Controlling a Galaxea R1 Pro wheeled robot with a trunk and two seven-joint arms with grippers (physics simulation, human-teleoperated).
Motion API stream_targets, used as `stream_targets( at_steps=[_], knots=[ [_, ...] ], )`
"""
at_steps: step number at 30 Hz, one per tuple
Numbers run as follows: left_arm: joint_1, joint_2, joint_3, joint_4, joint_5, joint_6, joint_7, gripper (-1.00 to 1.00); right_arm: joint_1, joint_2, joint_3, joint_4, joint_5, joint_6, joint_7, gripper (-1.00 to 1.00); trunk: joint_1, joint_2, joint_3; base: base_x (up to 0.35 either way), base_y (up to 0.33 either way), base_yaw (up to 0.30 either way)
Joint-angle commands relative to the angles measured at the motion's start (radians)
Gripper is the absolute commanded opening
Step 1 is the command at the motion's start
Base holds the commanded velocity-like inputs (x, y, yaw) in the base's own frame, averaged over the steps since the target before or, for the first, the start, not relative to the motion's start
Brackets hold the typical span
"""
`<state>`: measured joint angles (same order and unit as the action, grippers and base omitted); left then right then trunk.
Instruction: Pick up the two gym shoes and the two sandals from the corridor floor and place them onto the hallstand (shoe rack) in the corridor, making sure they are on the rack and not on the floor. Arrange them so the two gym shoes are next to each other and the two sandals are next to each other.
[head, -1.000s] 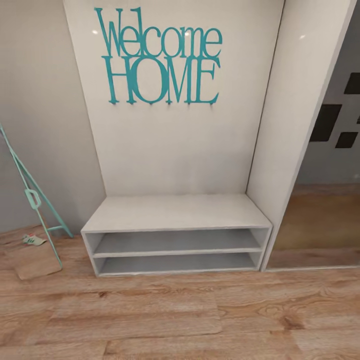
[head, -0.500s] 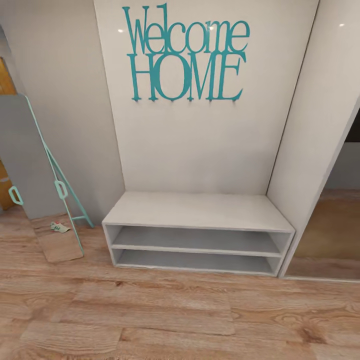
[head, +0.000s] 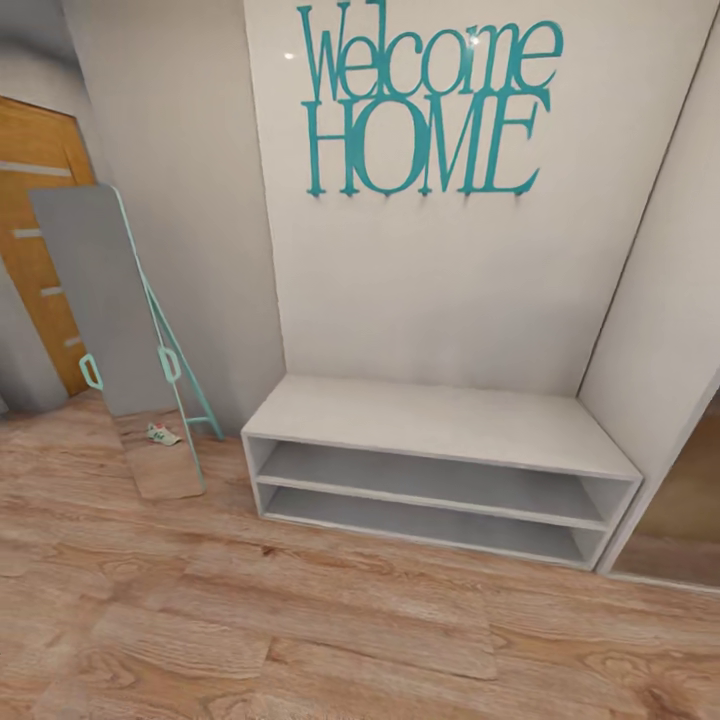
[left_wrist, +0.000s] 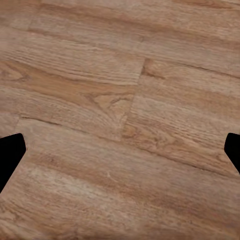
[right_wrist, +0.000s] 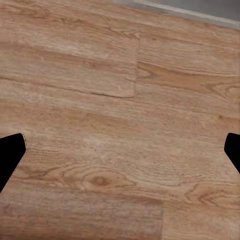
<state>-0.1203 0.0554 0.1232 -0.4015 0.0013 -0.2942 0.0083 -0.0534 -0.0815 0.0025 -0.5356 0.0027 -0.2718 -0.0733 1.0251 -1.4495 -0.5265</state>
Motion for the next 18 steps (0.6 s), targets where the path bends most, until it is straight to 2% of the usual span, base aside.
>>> stream_targets(
  at_steps=[1, 18],
  knots=[
    [-0.001, 0.0, 0.001, 0.001, 0.0, -0.003, 0.001, 1.0, 0.0, 0.0, 0.0, 0.0, 0.0, -0.003, -0.002, 1.0, 0.0, 0.0, -0.002, 0.0, 0.0, 0.233],
    [0.001, 0.0, 0.0, 0.001, 0.0, -0.023, 0.001, 1.0, 0.0, 0.002, 0.001, 0.0, 0.0, -0.003, -0.002, 1.0, 0.0, 0.0, -0.019, 0.0, 0.0, 0.232]
  ],
)
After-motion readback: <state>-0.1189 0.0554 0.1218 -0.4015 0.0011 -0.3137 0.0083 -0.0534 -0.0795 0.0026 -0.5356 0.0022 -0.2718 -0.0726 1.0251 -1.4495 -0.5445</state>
